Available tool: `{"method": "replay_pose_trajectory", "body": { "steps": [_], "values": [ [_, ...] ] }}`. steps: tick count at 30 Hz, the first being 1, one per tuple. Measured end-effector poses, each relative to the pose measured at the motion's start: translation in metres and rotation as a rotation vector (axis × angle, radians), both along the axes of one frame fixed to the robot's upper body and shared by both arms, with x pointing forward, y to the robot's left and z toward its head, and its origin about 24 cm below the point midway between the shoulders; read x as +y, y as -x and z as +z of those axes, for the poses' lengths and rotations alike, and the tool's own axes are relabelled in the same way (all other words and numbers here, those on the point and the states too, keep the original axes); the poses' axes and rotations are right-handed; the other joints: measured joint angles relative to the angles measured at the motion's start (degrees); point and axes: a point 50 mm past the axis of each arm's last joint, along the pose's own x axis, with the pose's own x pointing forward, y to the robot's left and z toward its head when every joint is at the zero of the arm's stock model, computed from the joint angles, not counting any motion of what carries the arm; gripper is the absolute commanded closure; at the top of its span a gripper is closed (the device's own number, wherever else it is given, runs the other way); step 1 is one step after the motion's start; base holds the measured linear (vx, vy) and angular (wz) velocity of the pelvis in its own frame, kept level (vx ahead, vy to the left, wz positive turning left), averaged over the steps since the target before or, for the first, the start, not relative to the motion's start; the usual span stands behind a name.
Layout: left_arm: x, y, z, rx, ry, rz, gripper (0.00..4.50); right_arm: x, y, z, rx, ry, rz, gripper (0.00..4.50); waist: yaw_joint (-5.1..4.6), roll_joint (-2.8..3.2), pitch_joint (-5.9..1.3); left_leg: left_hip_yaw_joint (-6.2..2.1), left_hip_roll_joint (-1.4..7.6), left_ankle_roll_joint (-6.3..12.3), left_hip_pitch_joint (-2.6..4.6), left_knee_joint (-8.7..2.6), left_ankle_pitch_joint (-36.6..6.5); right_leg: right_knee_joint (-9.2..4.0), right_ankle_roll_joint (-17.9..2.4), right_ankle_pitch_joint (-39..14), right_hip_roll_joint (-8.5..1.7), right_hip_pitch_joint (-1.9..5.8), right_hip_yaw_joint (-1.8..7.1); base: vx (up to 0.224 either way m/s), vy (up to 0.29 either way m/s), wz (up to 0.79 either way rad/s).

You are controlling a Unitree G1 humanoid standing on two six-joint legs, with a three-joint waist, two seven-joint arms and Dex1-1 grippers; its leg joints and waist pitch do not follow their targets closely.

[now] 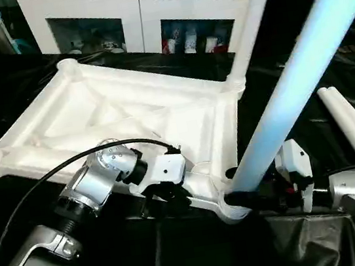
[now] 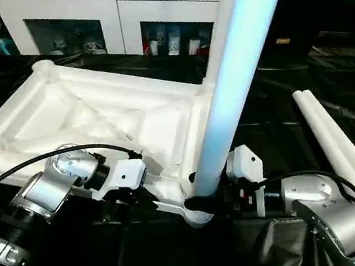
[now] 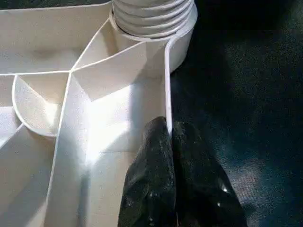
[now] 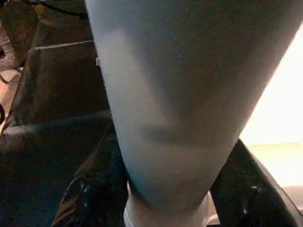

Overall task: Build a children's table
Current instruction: Insert table leg to table base

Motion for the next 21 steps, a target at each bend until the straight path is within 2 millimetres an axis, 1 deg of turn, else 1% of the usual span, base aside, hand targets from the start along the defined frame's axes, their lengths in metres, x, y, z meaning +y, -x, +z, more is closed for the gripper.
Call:
{"method": "replay_pose_trajectory", "body": {
  "steps": [6,16,21],
  "values": [
    [0.0026,-0.0003,-0.0003,0.003,-0.006,0.01,4.5,0.0027,-0.001,-0.003,-0.003,-0.025,-0.01,2.65,-0.34,-0.02,-0.02,0.0,0.0,-0.12,0.17,-0.08,-0.1,0.0,0.3,-0.2,0.0,-0.02,0.0,0.0,0.0,0.0],
    [0.0049,0.0005,-0.0012,0.006,0.005,0.016,4.5,0.0038,0.0,-0.0044,-0.011,-0.037,-0.012,2.65,-0.43,0.01,-0.04,0.0,0.0,-0.16,0.22,-0.15,-0.1,0.02,0.3,-0.2,0.01,0.1,-0.01,0.0,0.0,0.0],
    [0.0067,-0.0001,-0.0015,0.012,0.0,0.032,4.5,0.0078,-0.0028,-0.0103,-0.019,-0.08,-0.052,2.65,-0.6,-0.05,-0.1,0.0,0.01,-0.16,0.28,-0.19,-0.1,0.02,0.3,-0.2,0.01,0.09,-0.01,0.0,0.0,0.0]
  ]
}}
